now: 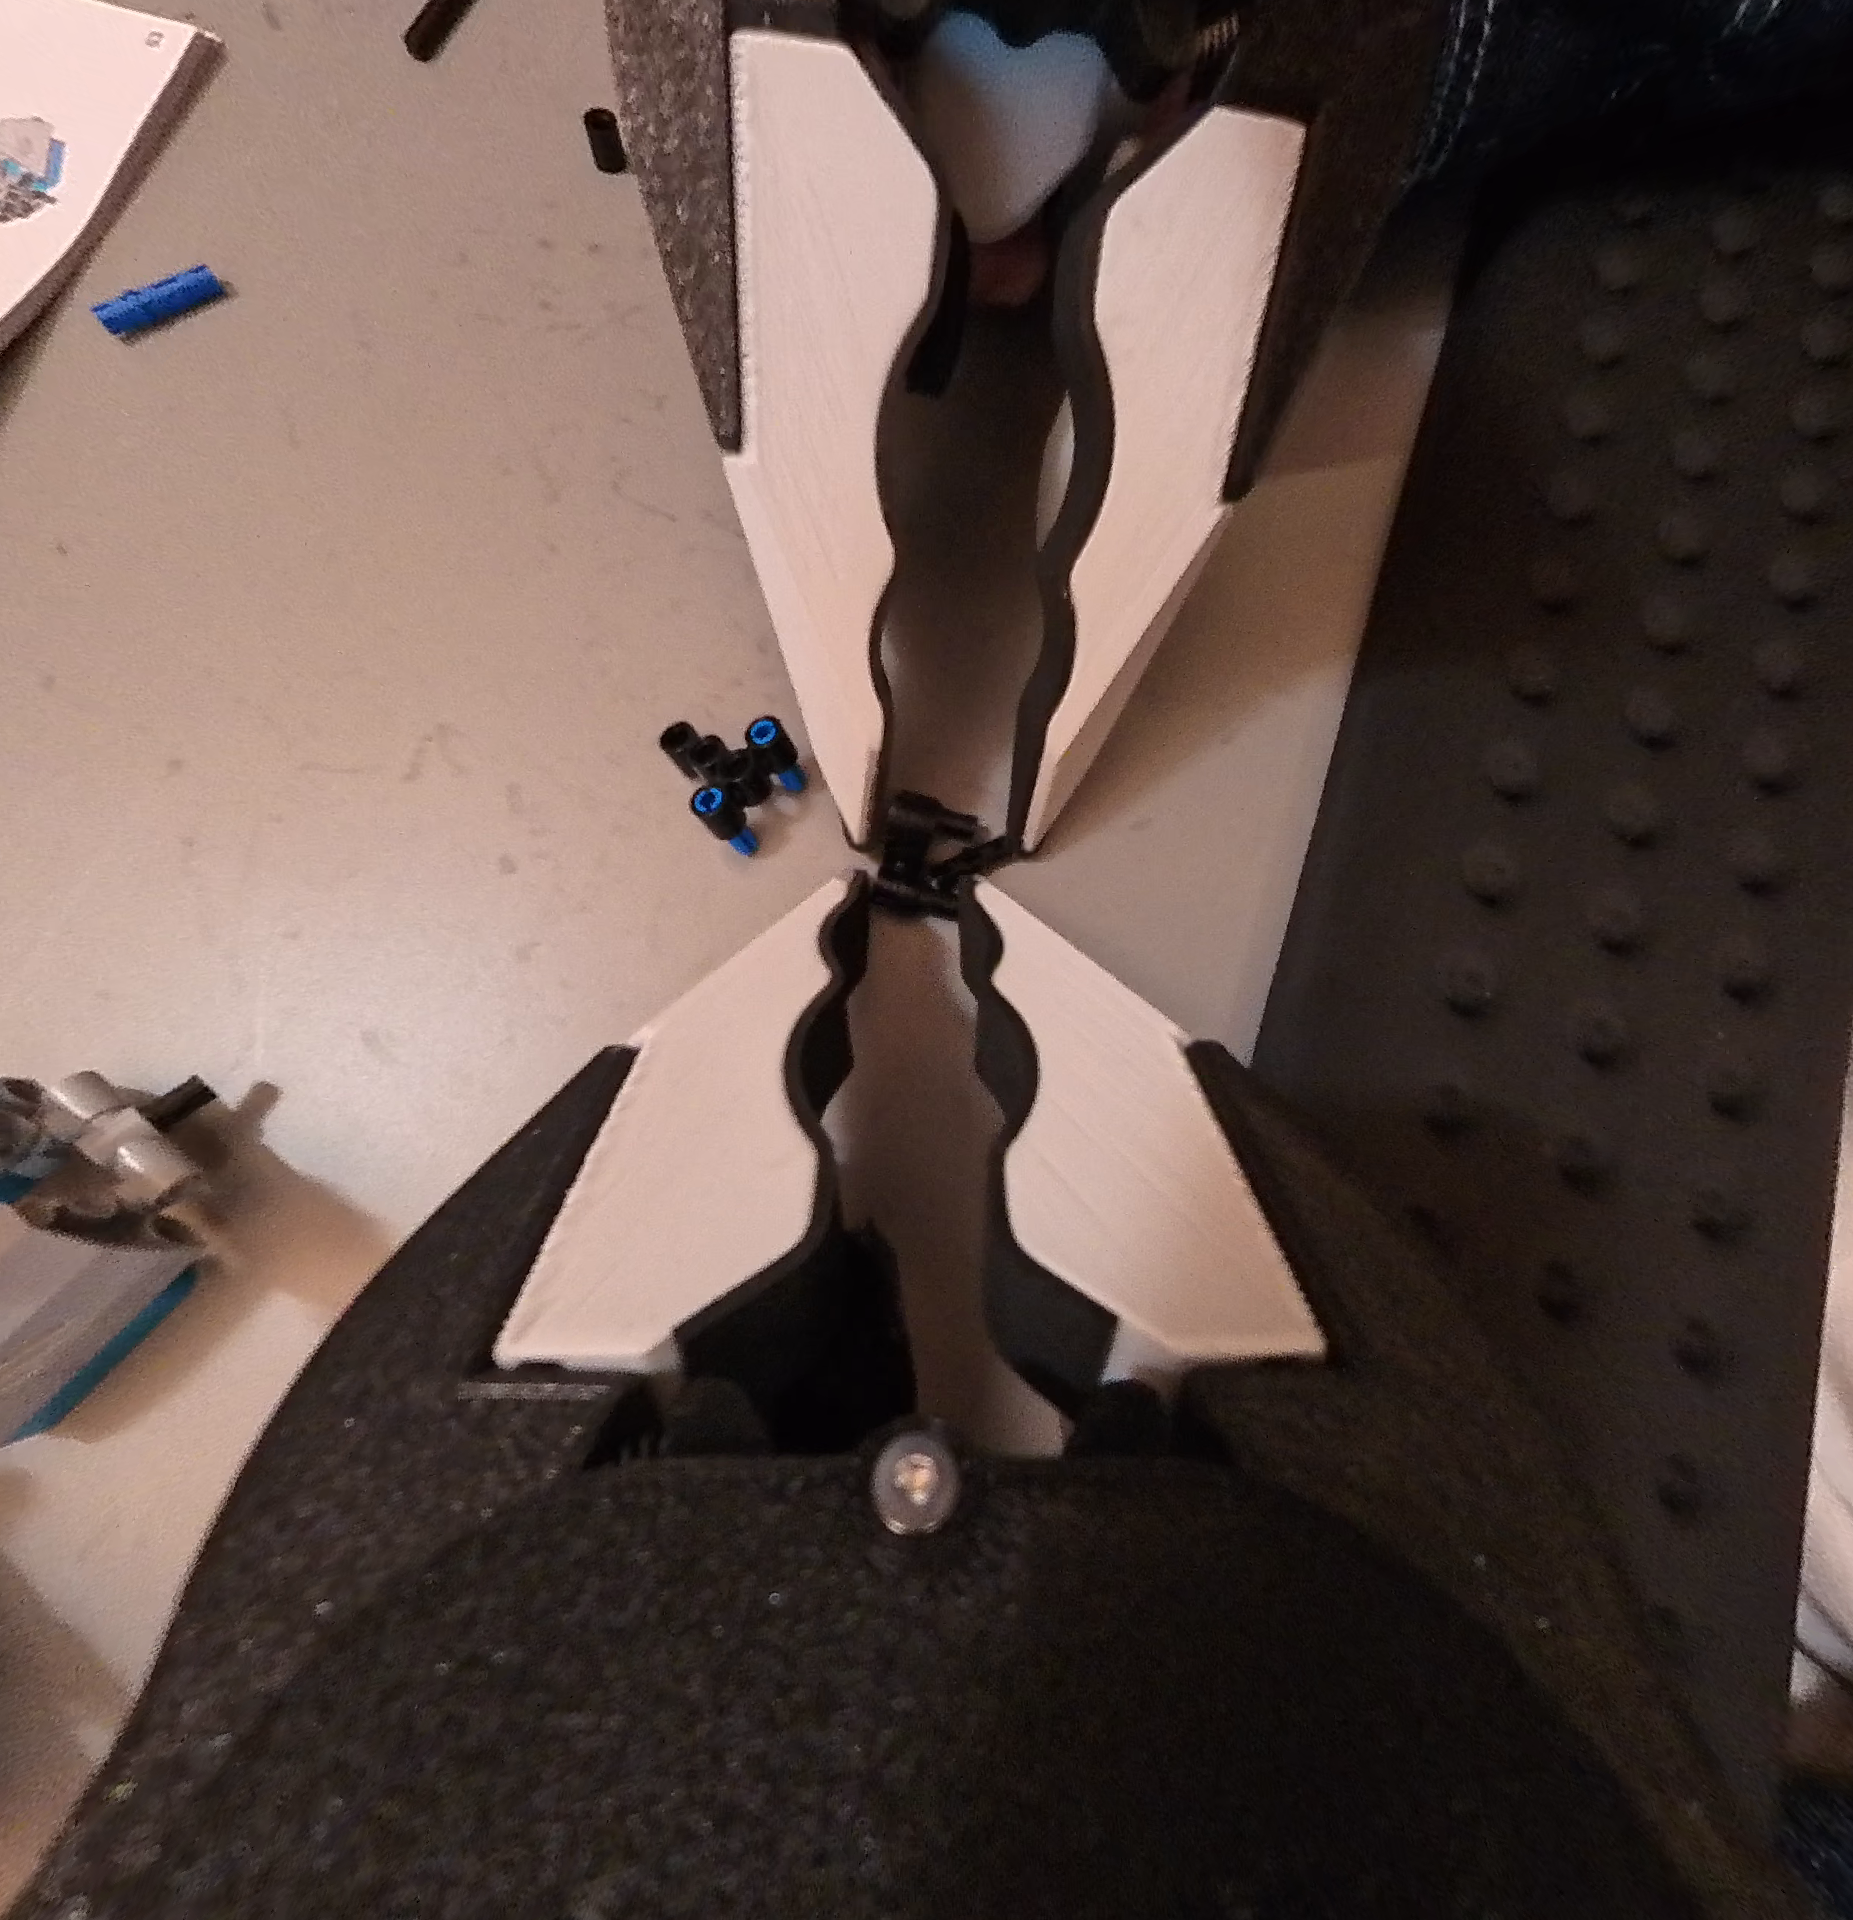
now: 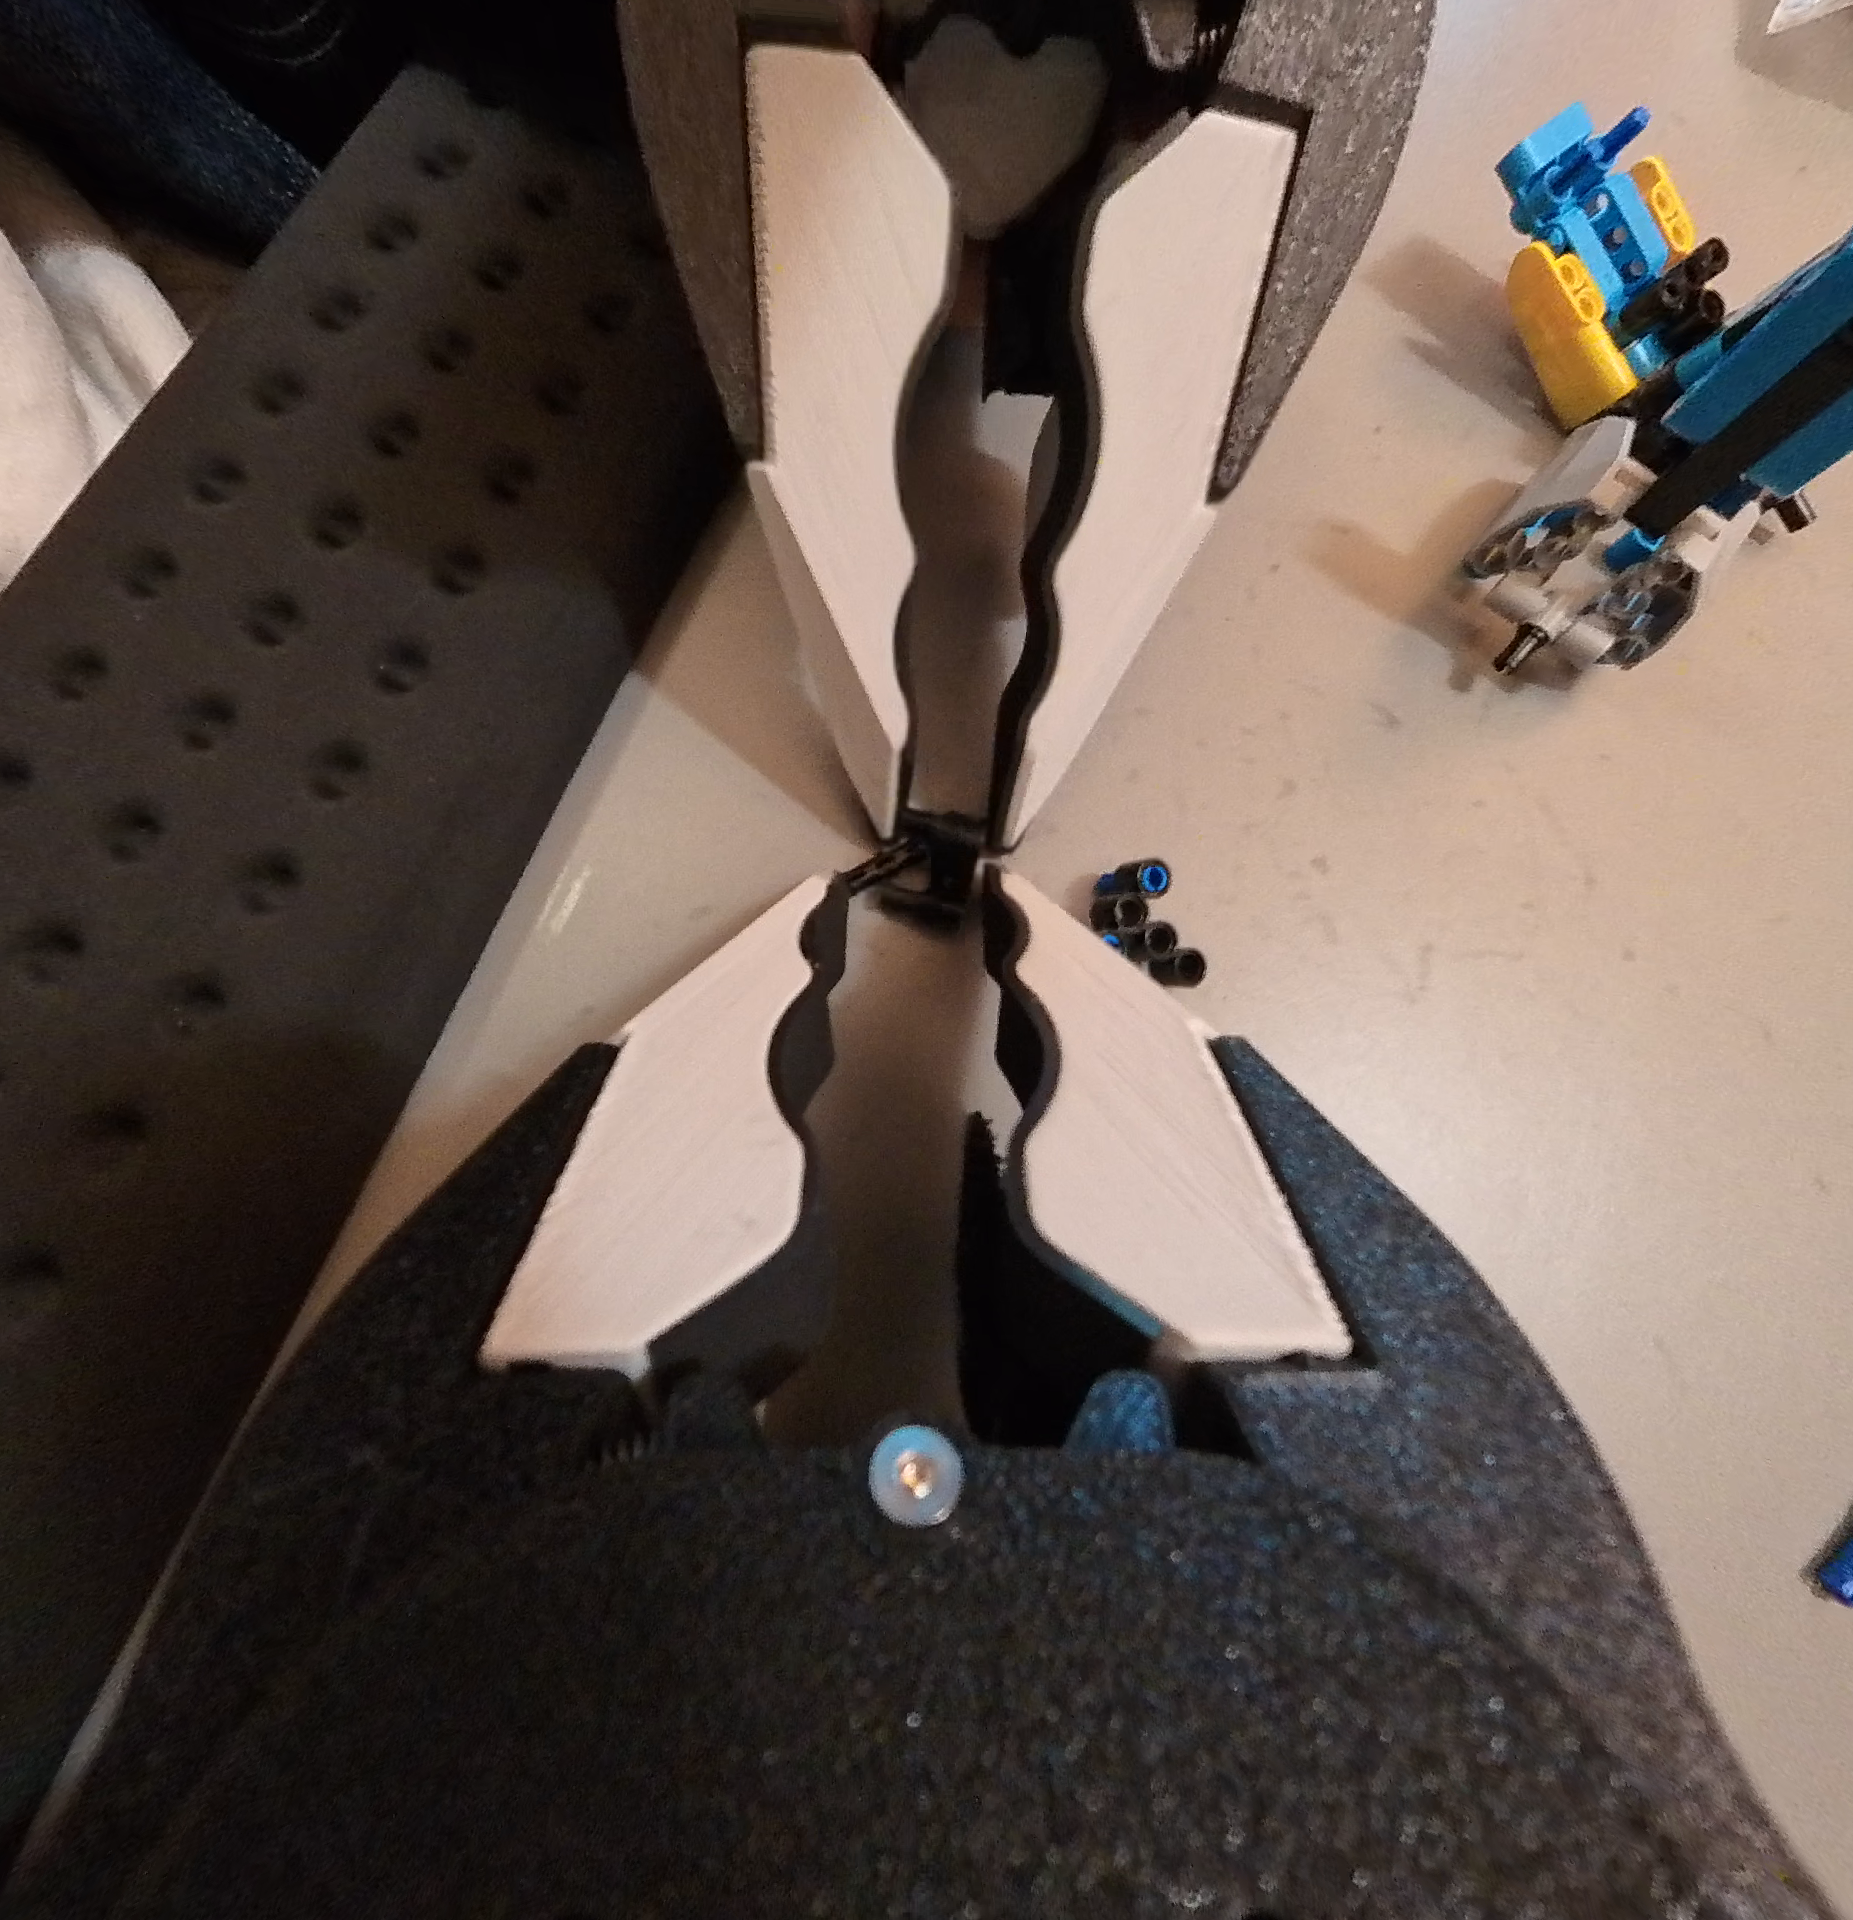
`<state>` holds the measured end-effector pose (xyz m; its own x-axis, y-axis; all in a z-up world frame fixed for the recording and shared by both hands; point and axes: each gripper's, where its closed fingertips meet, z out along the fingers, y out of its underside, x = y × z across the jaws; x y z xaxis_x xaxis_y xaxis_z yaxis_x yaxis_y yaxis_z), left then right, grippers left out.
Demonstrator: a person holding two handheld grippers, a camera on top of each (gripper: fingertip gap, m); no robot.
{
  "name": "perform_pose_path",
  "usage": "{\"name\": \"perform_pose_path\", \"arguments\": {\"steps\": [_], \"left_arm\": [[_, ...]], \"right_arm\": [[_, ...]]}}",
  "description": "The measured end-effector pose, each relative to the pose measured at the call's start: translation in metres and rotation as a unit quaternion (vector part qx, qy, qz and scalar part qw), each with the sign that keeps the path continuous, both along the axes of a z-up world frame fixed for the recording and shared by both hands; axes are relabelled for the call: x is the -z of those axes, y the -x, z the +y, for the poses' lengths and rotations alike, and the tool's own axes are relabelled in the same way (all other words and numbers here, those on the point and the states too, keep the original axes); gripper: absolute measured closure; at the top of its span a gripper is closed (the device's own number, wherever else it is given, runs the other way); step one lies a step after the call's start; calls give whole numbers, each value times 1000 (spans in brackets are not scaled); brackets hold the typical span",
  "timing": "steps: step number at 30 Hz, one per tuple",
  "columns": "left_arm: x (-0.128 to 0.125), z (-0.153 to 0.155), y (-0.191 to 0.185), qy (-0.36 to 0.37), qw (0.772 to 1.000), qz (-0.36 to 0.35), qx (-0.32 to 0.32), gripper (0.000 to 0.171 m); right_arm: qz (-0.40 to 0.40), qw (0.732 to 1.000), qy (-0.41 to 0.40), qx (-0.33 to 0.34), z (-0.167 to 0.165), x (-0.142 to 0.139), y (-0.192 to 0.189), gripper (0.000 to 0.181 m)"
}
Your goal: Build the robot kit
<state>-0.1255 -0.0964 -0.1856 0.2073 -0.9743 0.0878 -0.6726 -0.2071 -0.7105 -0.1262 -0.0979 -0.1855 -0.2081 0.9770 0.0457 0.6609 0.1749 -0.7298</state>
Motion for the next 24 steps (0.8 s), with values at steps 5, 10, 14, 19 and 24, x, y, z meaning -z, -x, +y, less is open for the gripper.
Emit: {"name": "perform_pose_path", "arguments": {"steps": [5, 10, 14, 19, 24], "left_arm": [[0, 0, -1, -7, 1000, 2, -5, 155], [0, 0, -2, -7, 1000, 3, -10, 155], [0, 0, -2, -9, 1000, 3, -12, 155], [0, 0, -2, -9, 1000, 4, -18, 155], [1, 0, -2, -31, 999, 11, -23, 156]], "right_arm": [[-1, 1000, -2, -1, -1, 0, 2, 156], [-2, 1000, 4, 2, -1, 0, 3, 156], [-2, 1000, 20, 8, 0, 1, 3, 157], [-6, 999, 33, 17, 0, 1, 3, 158], [-21, 998, 37, 35, 0, 1, 4, 159]]}}
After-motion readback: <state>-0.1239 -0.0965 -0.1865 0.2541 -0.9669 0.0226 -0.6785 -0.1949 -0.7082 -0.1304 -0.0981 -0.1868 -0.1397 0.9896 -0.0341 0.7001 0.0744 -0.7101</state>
